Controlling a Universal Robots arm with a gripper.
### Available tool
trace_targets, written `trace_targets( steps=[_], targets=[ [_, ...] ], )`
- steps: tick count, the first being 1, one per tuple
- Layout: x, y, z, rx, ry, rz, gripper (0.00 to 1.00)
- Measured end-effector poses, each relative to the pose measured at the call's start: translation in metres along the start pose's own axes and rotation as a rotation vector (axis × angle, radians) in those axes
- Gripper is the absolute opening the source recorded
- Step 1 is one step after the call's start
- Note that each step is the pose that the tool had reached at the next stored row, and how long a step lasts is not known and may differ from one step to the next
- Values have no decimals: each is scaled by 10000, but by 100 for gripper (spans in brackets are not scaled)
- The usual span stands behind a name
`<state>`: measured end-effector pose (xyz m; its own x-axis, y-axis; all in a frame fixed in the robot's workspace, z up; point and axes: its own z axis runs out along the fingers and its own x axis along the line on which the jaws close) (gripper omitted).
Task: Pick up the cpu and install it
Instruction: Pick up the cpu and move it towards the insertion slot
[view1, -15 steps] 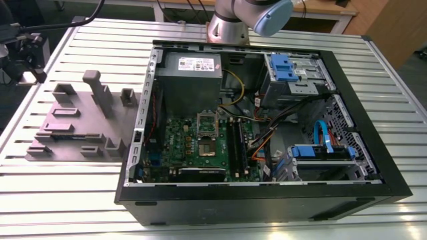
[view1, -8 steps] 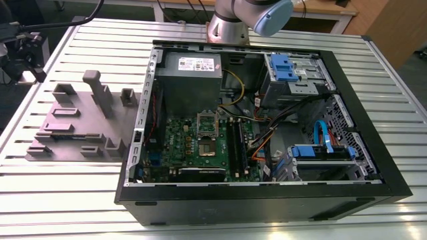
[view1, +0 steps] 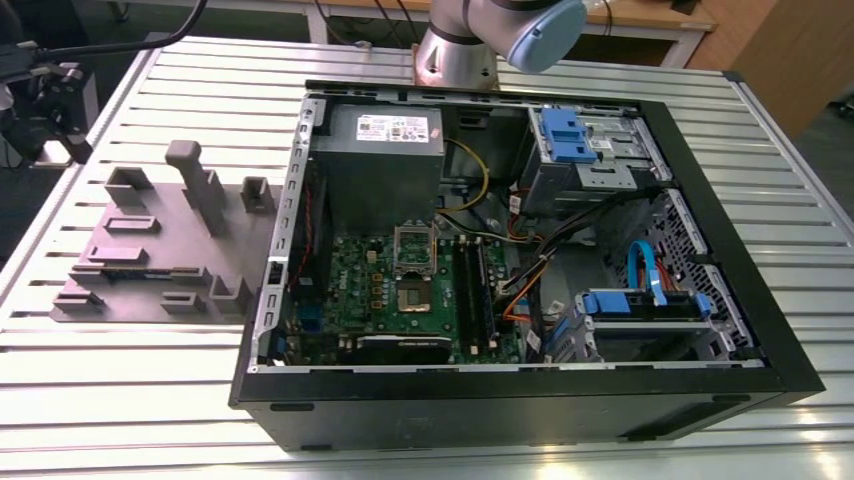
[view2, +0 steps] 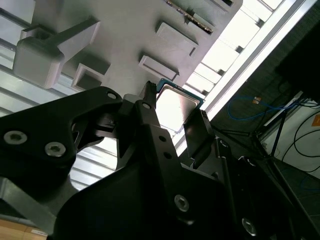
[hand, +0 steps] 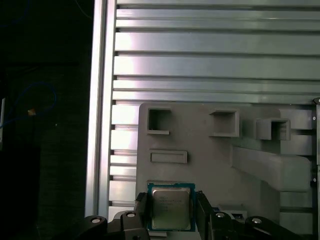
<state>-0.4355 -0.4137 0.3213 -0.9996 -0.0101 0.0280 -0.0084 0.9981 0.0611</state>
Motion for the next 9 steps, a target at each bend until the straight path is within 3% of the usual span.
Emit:
trace_targets(
  steps=[9],
  targets=[
    [1,2,-29,0,1,0,47]
  ],
)
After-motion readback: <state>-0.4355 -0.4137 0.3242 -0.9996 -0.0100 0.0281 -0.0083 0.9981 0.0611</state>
